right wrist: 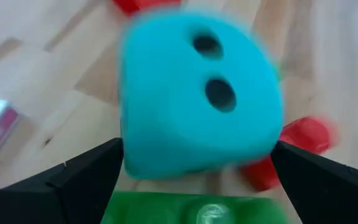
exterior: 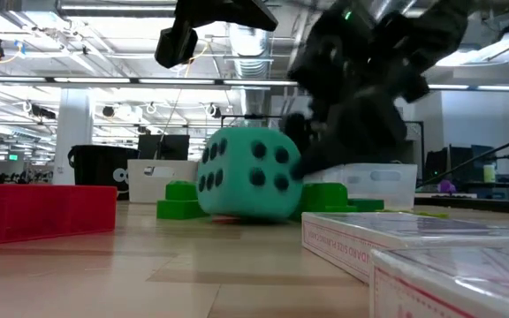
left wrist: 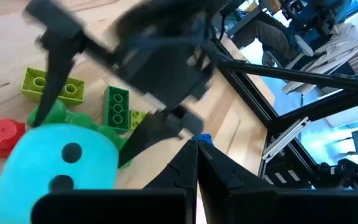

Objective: Pick & Place Toys
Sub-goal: Put the blue dice into the black transparent bin

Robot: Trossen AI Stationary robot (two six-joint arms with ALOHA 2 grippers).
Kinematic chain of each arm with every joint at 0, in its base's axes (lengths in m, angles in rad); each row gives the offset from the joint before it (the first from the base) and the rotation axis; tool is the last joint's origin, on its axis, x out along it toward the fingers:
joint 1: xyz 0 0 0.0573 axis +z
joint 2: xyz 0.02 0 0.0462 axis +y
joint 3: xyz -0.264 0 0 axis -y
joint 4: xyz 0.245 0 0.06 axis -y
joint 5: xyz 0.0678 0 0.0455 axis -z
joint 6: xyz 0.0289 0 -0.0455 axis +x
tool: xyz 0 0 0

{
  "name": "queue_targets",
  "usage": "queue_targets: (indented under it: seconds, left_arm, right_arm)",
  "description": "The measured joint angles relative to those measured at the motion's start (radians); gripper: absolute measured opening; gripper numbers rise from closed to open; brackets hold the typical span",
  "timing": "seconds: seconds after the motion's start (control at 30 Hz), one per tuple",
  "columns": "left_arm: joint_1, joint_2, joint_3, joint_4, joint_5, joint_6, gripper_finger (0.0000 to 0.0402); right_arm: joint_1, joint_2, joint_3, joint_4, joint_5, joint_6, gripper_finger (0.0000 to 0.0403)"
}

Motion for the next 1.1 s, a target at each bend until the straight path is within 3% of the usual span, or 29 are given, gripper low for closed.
queue_targets:
  seconds: [0.4, 0.77, 1.1]
  left_arm:
    - [0.000, 0.000, 0.000, 0.009, 0.003, 0.000, 0.0000]
    - [-0.015, -0.002, 0.000, -0.014, 0.169, -0.067, 0.0000]
    - [-0.066, -0.002, 0.000, -0.346, 0.239, -0.380, 0.0000]
  right_arm:
    - [-0.011, 0.029, 0.160, -0.184, 0.015, 0.001, 0.0400]
    - [-0.010, 0.028, 0.246, -0.223, 0.018, -0.027, 0.0400]
    - [-0.012, 0.028, 0.254, -0.242, 0.019, -0.024, 0.0400]
